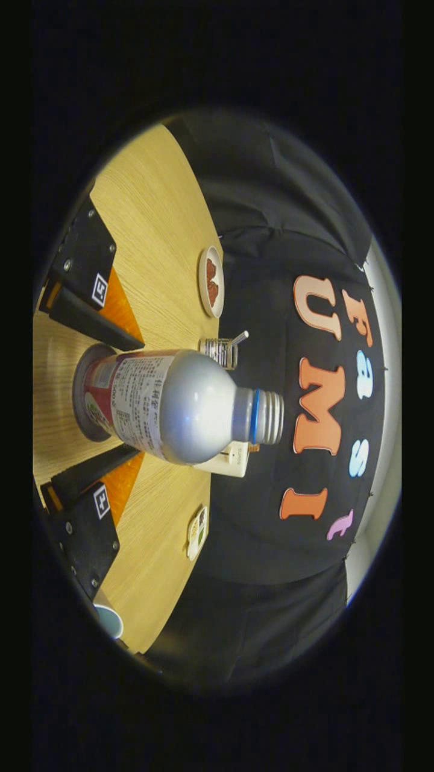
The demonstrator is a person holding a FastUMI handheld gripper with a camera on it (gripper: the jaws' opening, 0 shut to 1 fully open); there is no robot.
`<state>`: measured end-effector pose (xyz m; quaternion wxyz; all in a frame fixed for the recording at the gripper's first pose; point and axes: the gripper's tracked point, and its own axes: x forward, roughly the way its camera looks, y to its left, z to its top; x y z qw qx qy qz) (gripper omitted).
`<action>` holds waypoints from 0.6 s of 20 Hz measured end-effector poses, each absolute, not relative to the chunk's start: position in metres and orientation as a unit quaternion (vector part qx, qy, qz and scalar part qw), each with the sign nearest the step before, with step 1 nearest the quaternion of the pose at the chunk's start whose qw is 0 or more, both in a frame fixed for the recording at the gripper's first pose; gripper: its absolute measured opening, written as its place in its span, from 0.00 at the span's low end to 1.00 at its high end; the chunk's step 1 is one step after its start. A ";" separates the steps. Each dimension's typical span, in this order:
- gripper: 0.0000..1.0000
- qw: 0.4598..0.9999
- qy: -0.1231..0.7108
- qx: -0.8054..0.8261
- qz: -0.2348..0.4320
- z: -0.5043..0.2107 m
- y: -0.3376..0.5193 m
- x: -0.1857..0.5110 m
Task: Take the bottle from table, then pour the juice into the cup, finally place the bottle on the coaster
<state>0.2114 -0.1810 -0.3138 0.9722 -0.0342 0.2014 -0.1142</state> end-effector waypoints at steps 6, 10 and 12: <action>0.98 0.978 0.180 -0.035 -0.096 -0.288 -0.175 0.201; 0.98 0.987 0.132 -0.016 -0.090 -0.239 -0.175 0.187; 0.97 0.990 0.113 -0.010 -0.087 -0.215 -0.175 0.175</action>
